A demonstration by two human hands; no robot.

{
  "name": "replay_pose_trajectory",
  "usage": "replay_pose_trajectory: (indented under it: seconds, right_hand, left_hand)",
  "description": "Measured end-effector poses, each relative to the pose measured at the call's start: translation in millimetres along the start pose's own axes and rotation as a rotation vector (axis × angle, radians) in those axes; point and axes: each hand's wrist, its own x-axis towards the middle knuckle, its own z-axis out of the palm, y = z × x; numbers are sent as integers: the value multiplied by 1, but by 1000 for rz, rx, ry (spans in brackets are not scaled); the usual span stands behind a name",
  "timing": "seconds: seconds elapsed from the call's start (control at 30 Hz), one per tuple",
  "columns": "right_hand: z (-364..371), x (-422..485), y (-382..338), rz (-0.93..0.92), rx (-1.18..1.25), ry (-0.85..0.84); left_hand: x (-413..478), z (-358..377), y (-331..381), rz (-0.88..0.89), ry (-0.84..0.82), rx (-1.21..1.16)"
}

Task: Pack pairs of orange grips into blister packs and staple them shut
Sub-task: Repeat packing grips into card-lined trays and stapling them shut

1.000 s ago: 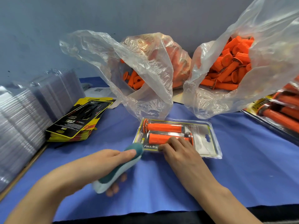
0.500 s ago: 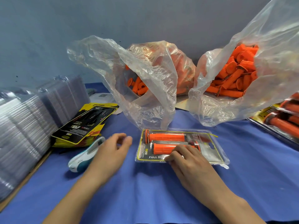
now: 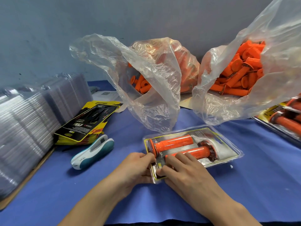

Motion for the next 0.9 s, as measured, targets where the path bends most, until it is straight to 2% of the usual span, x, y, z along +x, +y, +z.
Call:
replay_pose_trajectory:
  seconds: [0.2,0.33,0.57,0.77,0.9]
  right_hand:
    - [-8,0,1,-45,127,40]
    - [-10,-2,0,-61,145,65]
    - [-9,-5,-2,-70,110,123]
    - [-8,-7,-2,-100,38,93]
    - [-7,-8,2,-23,-20,55]
  left_hand:
    - [8,-7,5,88,71,55]
    - [19,-14,8,61,67,94]
    - [27,-20,10,29,116,181]
    - [28,-28,17,70,76,218]
    - [28,-27,17,71,121,204]
